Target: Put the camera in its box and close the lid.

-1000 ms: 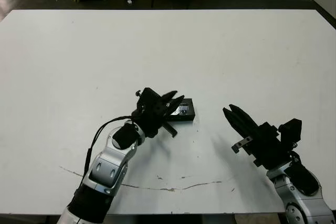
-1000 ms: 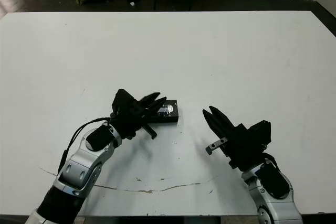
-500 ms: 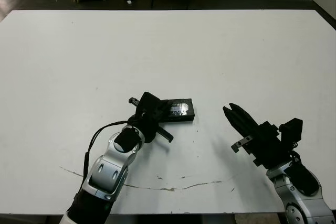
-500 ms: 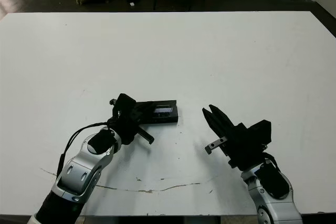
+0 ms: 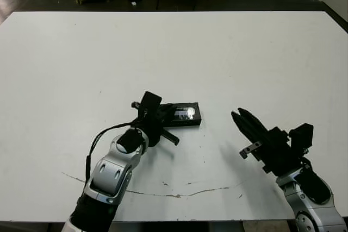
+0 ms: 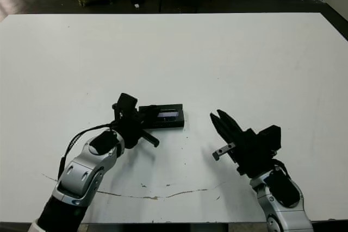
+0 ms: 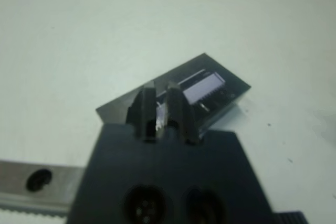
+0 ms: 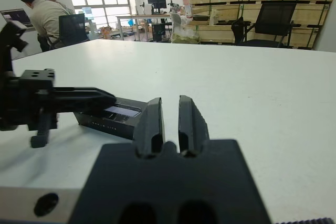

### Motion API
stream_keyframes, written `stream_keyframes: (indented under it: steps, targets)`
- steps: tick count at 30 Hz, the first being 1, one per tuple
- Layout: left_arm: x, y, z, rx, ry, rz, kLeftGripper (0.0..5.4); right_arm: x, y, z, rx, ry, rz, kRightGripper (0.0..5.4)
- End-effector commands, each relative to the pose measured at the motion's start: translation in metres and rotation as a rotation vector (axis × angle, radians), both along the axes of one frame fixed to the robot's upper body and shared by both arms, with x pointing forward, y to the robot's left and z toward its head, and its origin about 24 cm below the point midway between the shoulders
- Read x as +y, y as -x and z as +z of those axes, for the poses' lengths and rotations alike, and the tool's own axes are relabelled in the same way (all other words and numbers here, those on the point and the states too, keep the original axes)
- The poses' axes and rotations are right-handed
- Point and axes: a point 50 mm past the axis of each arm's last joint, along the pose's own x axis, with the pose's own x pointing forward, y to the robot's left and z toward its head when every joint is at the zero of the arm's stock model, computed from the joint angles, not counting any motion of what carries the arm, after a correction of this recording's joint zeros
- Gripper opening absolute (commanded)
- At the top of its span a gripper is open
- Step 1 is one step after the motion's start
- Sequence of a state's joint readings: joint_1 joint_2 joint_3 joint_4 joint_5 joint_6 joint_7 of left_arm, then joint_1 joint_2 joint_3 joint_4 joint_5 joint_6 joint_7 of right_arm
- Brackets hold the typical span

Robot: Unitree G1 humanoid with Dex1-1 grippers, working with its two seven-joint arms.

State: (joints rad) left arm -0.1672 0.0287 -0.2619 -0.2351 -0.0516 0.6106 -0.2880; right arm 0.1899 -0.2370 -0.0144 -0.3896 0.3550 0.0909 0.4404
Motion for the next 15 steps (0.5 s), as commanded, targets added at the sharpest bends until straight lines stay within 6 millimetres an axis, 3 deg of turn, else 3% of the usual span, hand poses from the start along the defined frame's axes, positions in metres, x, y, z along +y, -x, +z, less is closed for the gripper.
stream_keyframes:
  steps: [1,8,15]
  targets:
    - [0.017,0.013,0.005,-0.024,-0.001,0.003,0.02,-0.003,0.0,-0.002,0.021,0.009,-0.033,0.0]
    - [0.044,0.026,0.055,-0.292,0.124,0.038,0.02,-0.007,-0.007,0.012,-0.038,0.038,-0.087,0.0]
    - [0.081,0.023,0.074,-0.489,0.142,0.228,0.02,-0.007,-0.018,0.019,-0.068,0.012,-0.124,0.0]
